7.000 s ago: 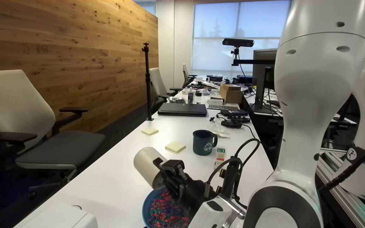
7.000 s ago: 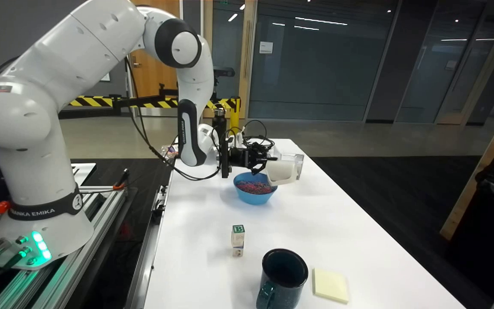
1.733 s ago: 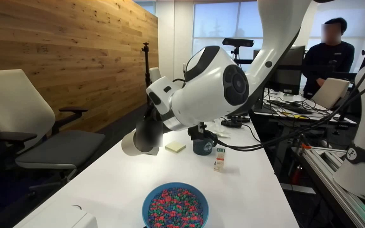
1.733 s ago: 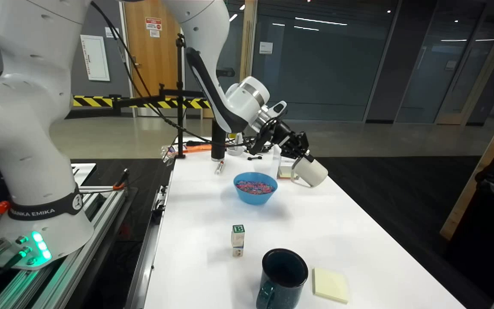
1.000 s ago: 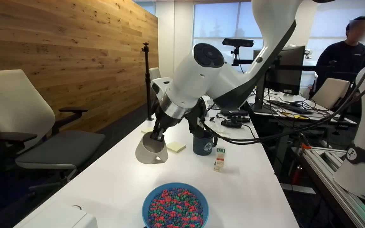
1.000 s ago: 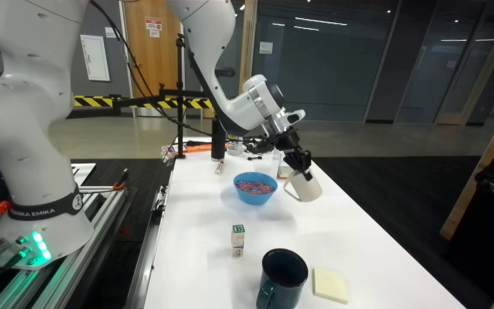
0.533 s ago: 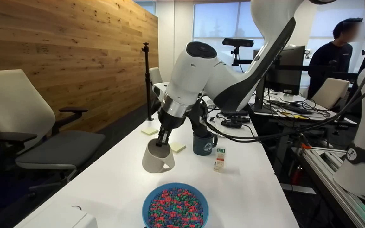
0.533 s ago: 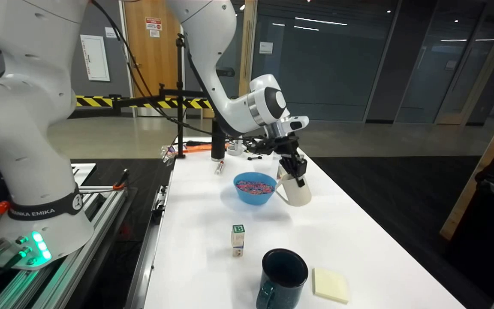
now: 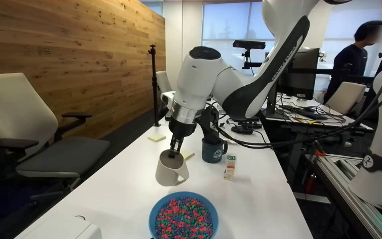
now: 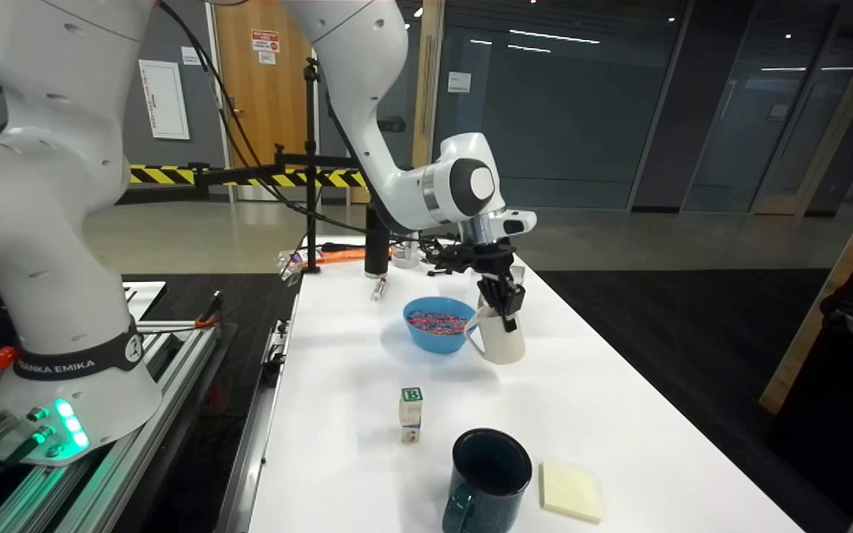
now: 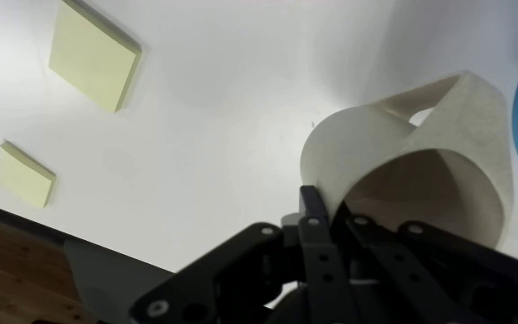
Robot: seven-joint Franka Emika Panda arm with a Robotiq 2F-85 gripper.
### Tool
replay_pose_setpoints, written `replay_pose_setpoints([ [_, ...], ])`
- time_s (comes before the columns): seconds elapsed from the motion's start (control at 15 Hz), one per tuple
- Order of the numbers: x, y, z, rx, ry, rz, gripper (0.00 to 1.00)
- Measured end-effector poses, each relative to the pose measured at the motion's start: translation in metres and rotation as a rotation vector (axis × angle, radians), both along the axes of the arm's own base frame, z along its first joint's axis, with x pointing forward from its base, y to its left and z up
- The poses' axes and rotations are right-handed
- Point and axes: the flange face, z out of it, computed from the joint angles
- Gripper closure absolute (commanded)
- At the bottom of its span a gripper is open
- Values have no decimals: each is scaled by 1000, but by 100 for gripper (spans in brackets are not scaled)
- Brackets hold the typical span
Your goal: Pour the contents of the white cu into the blue bowl
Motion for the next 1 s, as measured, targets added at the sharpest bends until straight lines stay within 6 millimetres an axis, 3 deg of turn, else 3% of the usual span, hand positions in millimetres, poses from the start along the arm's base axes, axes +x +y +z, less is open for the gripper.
replay_pose_setpoints([
  [1.0, 4, -12, -16, 116, 78, -184, 99],
])
